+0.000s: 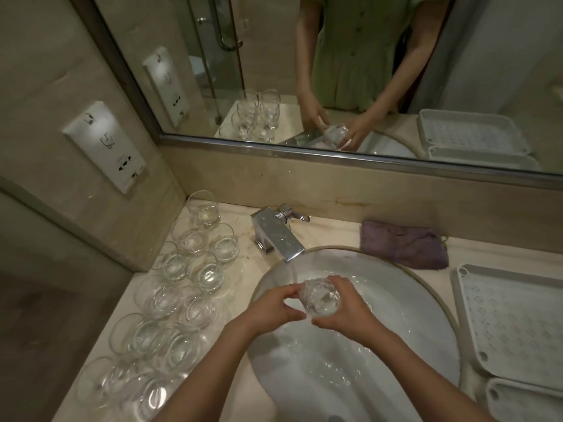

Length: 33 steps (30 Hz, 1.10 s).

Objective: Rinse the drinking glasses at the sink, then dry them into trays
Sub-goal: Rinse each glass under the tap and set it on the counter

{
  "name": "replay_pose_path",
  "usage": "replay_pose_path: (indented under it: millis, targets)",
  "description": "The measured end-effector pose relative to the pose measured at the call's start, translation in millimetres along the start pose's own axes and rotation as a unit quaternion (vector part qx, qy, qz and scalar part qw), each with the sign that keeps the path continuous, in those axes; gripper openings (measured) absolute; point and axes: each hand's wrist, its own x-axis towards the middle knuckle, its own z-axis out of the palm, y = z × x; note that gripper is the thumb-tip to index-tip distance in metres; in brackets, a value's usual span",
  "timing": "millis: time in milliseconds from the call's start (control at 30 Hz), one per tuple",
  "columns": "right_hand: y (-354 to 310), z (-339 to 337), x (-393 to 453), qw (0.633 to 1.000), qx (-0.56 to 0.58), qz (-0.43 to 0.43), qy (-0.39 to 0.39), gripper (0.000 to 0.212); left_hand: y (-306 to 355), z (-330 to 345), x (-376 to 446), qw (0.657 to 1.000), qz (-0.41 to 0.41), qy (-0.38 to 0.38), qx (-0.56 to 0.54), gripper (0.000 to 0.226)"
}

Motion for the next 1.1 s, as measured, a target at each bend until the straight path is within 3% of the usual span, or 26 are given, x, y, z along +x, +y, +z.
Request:
replay_pose_path:
  millis: [133, 267, 533, 667, 800, 900, 967, 1100]
  targets:
    - [-10, -26, -15, 0.983, -0.177, -0.037, -0.021, 0.083, 18, 1, -12, 0.993, 0.010, -0.009, 0.120, 0.058]
    - [-36, -56, -23, 0.917, -0.395, -0.064, 0.004, 0.087, 46, -7, -24, 0.969, 0.048, 0.028, 0.242, 0.058]
    - [-94, -98, -40, 0.798, -0.576, -0.149, 0.097, 0.075, 85, -18, -38, 0.934, 0.100, 0.071, 0.336, 0.058]
    - [-105, -108, -36, 0.719, -0.636, -0.227, 0.168, 0.080, 98, -28, -44, 0.927, 0.117, 0.090, 0.346, 0.058]
    - [-112, -107, -35, 0.656, -0.698, -0.248, 0.144, 0.074, 102, -40, -49, 0.931, 0.116, 0.114, 0.327, 0.056]
    - [-120, -102, -37, 0.657, -0.709, -0.232, 0.110, 0.075, 97, -47, -54, 0.931, 0.114, 0.121, 0.325, 0.055]
    - [-129, -97, -37, 0.684, -0.691, -0.221, 0.080, 0.075, 90, -53, -57, 0.931, 0.110, 0.121, 0.326, 0.054]
    - [-162, -95, -26, 0.822, -0.529, -0.201, 0.071, 0.078, 81, -74, -63, 0.937, 0.090, 0.127, 0.313, 0.054]
